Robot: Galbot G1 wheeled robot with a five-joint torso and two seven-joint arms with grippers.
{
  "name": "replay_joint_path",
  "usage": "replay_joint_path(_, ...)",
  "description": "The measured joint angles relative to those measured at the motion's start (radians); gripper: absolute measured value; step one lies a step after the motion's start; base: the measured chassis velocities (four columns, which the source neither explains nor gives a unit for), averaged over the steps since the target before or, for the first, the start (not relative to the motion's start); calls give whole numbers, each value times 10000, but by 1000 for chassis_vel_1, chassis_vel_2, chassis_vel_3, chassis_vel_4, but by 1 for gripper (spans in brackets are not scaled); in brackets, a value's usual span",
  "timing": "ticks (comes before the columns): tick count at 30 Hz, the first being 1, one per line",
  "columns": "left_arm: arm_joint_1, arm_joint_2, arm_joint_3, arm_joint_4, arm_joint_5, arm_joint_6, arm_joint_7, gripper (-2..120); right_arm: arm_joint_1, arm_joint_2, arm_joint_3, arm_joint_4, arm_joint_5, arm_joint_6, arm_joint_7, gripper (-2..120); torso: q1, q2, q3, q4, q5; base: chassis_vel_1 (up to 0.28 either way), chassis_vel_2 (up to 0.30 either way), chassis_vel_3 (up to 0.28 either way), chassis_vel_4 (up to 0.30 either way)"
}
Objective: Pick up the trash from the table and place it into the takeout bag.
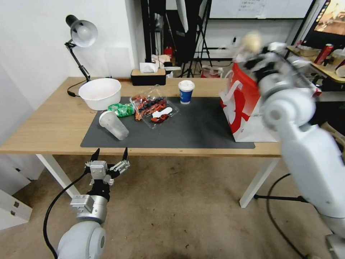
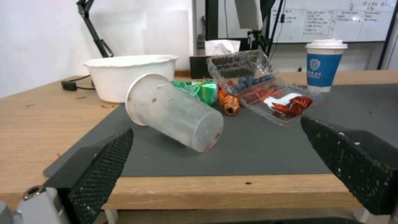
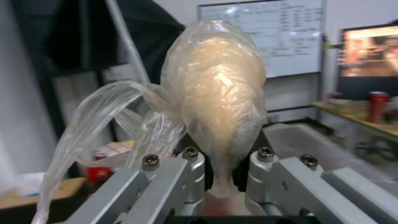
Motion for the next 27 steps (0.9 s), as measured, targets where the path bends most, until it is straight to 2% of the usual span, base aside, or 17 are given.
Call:
replay_joint_path(3,14,-25,43,0,44,-38,12,100,-219,-311,427,0,400,-791,474,8,0,0,0,-2,-1,0,0,0,0)
replay_joint_path(4,14,-25,43,0,44,-38,12,100,-219,-311,427,0,400,-791,474,8,0,0,0,-2,-1,0,0,0,0)
replay_joint_path(6,23,-28,49,0,55,-53,17,100,-298,-366,566,1,796,-1123,741,17,0,0,0,0,-2,0,0,0,0)
replay_joint_path(7,29,-23,50,-2,62,-71,19,100,-340,-374,654,1,1151,-1366,982,25,0,-1,1,1,-2,0,0,0,0)
replay_joint_path(9,33,-19,47,-8,64,-82,20,100,-355,-374,693,-3,1294,-1461,1090,28,1,0,1,2,-3,0,0,0,0)
replay_joint_path(10,44,-8,35,-23,65,-112,21,100,-389,-375,750,-14,1477,-1573,1220,34,0,0,0,2,-5,0,0,0,0)
replay_joint_path(11,44,-8,35,-23,65,-112,21,100,-389,-375,750,-14,1477,-1573,1220,34,0,0,0,2,-5,0,0,0,0)
replay_joint_path(13,75,22,11,-31,67,-164,23,100,-417,-381,791,-13,1666,-1683,1361,45,0,0,0,2,-4,0,0,0,0)
replay_joint_path(17,93,36,-1,-35,66,-190,23,100,-422,-382,805,0,1761,-1720,1427,52,0,-1,0,2,-4,0,0,0,0)
replay_joint_path(20,122,64,-19,-71,67,-230,23,100,-442,-395,831,80,1918,-1778,1558,70,0,0,1,2,-4,0,0,0,0)
replay_joint_path(21,122,64,-19,-71,67,-230,23,100,-442,-395,831,80,1918,-1778,1558,70,0,0,1,2,-4,0,0,0,0)
replay_joint_path(24,121,81,-21,-79,66,-235,23,100,-495,-438,924,126,1963,-1784,1573,85,1,0,0,2,-4,0,0,0,0)
replay_joint_path(27,119,87,-17,-80,66,-235,23,100,-515,-470,997,153,1998,-1766,1566,92,1,0,1,1,-4,0,0,0,0)
